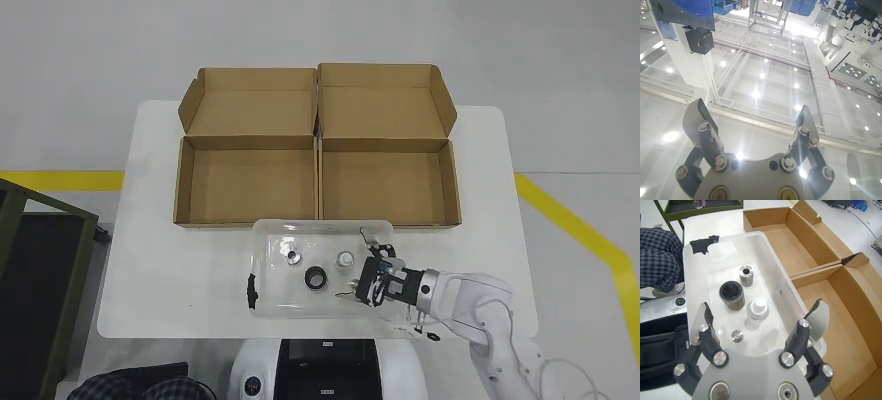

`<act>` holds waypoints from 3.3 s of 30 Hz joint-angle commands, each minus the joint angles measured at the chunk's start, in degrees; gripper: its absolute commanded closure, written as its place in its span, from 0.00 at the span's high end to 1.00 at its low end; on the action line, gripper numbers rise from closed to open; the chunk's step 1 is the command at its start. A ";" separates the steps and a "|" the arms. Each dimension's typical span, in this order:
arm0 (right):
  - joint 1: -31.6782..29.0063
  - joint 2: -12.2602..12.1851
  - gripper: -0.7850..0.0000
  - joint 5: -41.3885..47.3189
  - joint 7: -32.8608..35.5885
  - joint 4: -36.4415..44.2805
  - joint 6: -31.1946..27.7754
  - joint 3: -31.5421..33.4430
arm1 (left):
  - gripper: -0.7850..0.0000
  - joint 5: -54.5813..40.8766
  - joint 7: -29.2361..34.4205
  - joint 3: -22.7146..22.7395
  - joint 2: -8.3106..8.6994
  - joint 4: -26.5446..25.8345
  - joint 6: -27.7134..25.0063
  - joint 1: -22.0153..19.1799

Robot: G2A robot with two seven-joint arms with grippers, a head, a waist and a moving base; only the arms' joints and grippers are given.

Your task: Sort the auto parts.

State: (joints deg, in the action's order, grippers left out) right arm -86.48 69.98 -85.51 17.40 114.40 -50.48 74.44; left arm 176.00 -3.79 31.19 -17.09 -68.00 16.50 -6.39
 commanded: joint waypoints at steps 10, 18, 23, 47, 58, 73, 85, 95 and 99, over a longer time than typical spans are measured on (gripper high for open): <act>2.30 -0.31 0.65 2.12 4.85 -2.89 2.10 -2.15 | 1.00 0.00 0.00 0.00 0.00 0.00 0.00 0.00; 3.16 -0.68 0.56 2.11 7.49 -3.88 3.06 -3.32 | 1.00 0.00 0.00 0.00 0.00 0.00 0.00 0.00; 3.76 -0.91 0.43 1.79 7.45 -4.78 3.86 -3.63 | 1.00 0.00 0.00 0.00 0.00 0.00 0.00 0.00; 2.75 -2.56 0.00 2.02 3.64 -3.14 4.05 -1.75 | 1.00 0.00 0.00 0.00 0.00 0.00 0.00 0.00; 4.03 -2.97 0.00 3.55 2.50 -6.34 4.38 -2.37 | 1.00 0.00 0.00 0.00 0.00 0.00 0.00 0.00; 5.97 -3.32 1.00 4.80 2.80 -8.22 6.18 -3.81 | 1.00 0.00 0.00 0.00 0.00 0.00 0.00 0.00; 7.42 -3.56 0.43 4.95 2.49 -9.16 6.64 -5.41 | 1.00 0.00 0.00 0.00 0.00 0.00 0.00 0.00; 7.59 -3.96 0.00 4.71 1.97 -8.96 6.63 -5.62 | 1.00 0.00 0.00 0.00 0.00 0.00 0.00 0.00; 7.07 -4.26 0.00 4.69 1.51 -7.30 5.91 -5.14 | 1.00 0.00 0.00 0.00 0.00 0.00 0.00 0.00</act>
State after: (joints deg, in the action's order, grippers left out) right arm -79.33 65.78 -80.86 19.00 106.78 -44.44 69.20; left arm 176.00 -3.79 31.19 -17.09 -68.00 16.50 -6.39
